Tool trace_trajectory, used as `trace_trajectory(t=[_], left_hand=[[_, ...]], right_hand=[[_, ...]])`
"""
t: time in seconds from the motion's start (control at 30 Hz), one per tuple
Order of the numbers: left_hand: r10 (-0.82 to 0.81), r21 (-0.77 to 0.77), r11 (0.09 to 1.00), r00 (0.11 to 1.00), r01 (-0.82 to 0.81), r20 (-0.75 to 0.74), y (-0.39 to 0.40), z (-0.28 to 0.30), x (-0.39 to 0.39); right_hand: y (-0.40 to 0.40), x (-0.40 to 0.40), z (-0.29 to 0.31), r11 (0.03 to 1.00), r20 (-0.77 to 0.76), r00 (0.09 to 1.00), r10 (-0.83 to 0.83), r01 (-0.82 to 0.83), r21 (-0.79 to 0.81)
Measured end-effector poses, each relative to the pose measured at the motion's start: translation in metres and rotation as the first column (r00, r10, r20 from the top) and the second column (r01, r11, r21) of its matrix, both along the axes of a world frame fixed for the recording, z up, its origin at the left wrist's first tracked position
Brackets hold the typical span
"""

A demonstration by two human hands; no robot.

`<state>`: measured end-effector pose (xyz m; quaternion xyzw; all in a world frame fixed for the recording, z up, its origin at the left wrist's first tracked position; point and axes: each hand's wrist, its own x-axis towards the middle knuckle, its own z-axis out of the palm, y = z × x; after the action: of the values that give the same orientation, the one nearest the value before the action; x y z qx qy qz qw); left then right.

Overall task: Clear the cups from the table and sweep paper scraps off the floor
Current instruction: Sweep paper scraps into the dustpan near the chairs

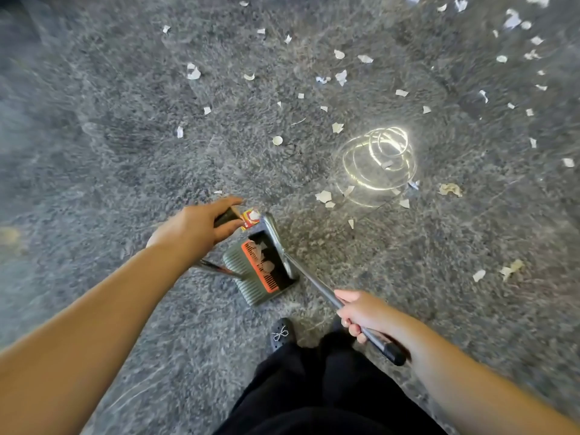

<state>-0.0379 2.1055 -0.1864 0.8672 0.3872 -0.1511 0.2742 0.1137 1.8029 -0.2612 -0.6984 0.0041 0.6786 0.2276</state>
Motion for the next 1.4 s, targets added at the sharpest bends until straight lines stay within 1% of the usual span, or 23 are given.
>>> trace_trajectory(t=[0.13,0.23,0.37,0.43,0.6,0.8,0.97,1.13,1.23,1.4], left_hand=[[0.02,-0.003,1.0,1.0,-0.02,0.013,0.004,0.001,-0.01],[0.068,-0.02,0.998,0.997,-0.068,0.031,0.0,-0.001,-0.022],[0.231,-0.07,0.972,0.968,-0.225,0.098,-0.003,0.0,-0.042],[0.293,-0.072,0.955,0.95,-0.287,0.103,0.0,0.005,-0.049],[0.332,-0.042,0.943,0.939,-0.329,0.094,0.023,0.022,-0.059],[0.313,-0.003,0.95,0.948,-0.314,0.052,0.061,0.023,-0.072],[0.318,-0.043,0.948,0.943,-0.315,0.098,0.097,0.02,-0.077],[0.241,-0.004,0.971,0.969,-0.241,0.055,0.147,0.019,-0.069],[0.182,-0.019,0.983,0.982,-0.181,0.05,0.168,0.016,-0.061],[0.107,0.014,0.994,0.993,-0.108,0.057,0.19,0.004,-0.065]], right_hand=[[0.005,0.007,0.014,0.996,-0.021,0.996,-0.092,0.092,0.018],[0.018,0.019,0.018,0.993,-0.032,0.994,-0.109,0.11,0.038],[0.04,0.04,0.019,0.994,-0.023,0.996,-0.089,0.091,0.066],[0.05,0.051,0.021,0.994,-0.001,0.997,-0.075,0.075,0.081],[0.073,0.069,0.027,0.994,0.038,0.998,-0.04,0.036,0.101],[0.095,0.07,0.028,0.996,0.054,0.998,-0.013,0.007,0.093],[0.128,0.055,0.021,0.999,0.071,0.997,0.005,-0.009,0.053],[0.166,0.036,0.008,0.999,0.108,0.994,0.031,-0.03,-0.012],[0.186,0.025,-0.002,0.999,0.09,0.996,-0.002,0.006,-0.038],[0.217,-0.002,-0.016,0.993,0.052,0.993,-0.102,0.105,-0.06]])
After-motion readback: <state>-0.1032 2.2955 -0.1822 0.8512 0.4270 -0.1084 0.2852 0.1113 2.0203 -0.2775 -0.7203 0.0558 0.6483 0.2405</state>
